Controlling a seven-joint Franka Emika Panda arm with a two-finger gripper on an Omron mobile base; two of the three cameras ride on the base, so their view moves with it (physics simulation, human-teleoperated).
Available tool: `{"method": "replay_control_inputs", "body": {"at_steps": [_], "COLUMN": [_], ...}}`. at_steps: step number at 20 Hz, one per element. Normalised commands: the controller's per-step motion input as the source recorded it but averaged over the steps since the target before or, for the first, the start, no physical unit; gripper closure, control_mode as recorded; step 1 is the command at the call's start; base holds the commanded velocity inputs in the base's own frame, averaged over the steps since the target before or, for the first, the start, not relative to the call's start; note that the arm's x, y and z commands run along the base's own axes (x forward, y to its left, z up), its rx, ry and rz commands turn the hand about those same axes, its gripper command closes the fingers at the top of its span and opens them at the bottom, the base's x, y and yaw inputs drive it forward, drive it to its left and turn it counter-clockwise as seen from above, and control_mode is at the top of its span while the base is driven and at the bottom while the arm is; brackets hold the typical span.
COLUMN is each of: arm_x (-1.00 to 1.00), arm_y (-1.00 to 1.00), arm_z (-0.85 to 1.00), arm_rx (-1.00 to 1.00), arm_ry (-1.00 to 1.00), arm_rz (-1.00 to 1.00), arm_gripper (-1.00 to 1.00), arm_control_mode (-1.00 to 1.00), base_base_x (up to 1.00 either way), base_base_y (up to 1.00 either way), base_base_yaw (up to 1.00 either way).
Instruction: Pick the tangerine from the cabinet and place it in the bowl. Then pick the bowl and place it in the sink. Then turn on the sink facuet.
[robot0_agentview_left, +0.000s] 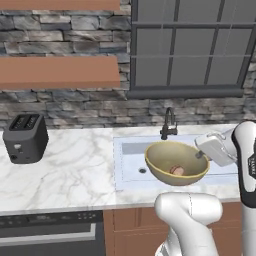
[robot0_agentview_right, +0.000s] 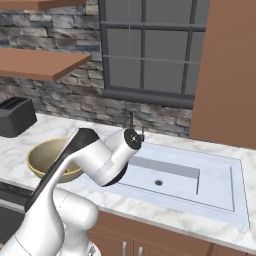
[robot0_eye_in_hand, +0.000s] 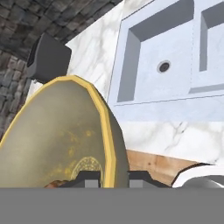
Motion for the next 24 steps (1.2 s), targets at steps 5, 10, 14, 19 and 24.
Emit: {"method": "replay_control_inputs", "body": {"at_steps": [5,10,14,19,24], "arm_x": [0.4,0.82,0.72,0.46,0.5], "arm_y": [0.0,0.12,0.34,0.45,0.38], "arm_z": [-0.12,-0.27,-0.35,-0.58,-0.43], "arm_rx": [0.0,-0.05,-0.06,-0.11,-0.12], "arm_ry": [0.1,0.1,0.09,0.12,0.12], "arm_rz": [-0.17,-0.57,-0.58,-0.51,-0.48], "arm_gripper": [1.0,1.0,1.0,1.0,1.0], "arm_control_mode": [-1.0,-1.0,-1.0,-1.0,-1.0], "base_base_x": [0.0,0.0,0.0,0.0,0.0], "base_base_y": [0.0,0.0,0.0,0.0,0.0], "base_base_yaw": [0.0,0.0,0.0,0.0,0.0]}}
